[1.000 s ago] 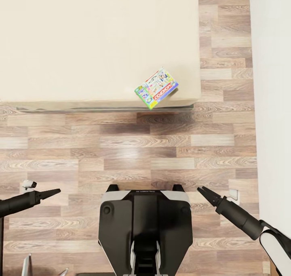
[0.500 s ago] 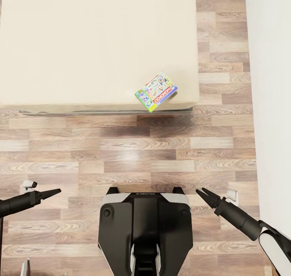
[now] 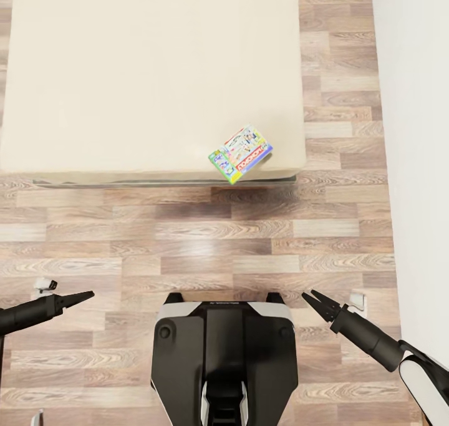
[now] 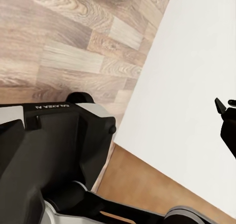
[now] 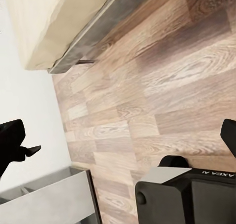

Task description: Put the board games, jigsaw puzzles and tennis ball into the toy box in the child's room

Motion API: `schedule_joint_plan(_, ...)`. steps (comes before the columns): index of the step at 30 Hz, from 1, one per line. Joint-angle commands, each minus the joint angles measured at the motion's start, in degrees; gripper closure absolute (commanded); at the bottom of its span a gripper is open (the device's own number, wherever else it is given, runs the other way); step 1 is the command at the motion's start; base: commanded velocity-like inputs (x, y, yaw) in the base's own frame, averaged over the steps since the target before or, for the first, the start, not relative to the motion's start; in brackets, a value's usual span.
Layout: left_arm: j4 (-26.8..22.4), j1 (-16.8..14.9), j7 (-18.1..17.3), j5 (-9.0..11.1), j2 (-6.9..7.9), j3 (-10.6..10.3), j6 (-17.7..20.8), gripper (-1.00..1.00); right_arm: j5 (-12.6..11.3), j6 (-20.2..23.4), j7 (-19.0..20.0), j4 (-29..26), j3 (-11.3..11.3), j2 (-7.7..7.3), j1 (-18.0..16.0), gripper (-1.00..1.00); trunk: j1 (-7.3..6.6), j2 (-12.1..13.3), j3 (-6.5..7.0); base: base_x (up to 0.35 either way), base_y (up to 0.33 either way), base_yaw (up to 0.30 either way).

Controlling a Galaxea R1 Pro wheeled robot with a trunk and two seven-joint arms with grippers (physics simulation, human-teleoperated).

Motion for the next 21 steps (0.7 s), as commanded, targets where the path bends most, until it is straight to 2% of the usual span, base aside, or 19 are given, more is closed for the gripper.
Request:
schedule_joint_plan(1,0.0,-0.01,-0.22,-0.04,0.0,0.05,0.59,-1.0,-0.52,0.51,0.04,-0.01,-0.03,-0.01,0.0,-1.0,0.06,-0.08,0.05,0.13,0.0,0.0)
schedule_joint_plan(9,0.02,0.0,-0.22,-0.07,0.0,0.02,0.6,-1.0,-0.51,0.51,0.04,0.0,-0.01,-0.01,0.01,-1.0,0.06,-0.08,0.79,0.069,0.0,0.0)
schedule_joint_plan(15,0.02,0.0,-0.22,-0.06,0.0,0.02,0.7,-1.0,-0.49,0.49,0.04,0.0,-0.01,-0.01,0.0,-1.0,0.06,-0.08,1.35,0.222,0.0,0.0)
schedule_joint_plan(21,0.02,0.0,-0.22,-0.08,-0.01,0.01,0.56,-1.0,-0.47,0.36,0.04,0.96,-0.01,0.02,-0.05,-1.0,0.06,-0.08,1.9,0.074,0.0,0.0)
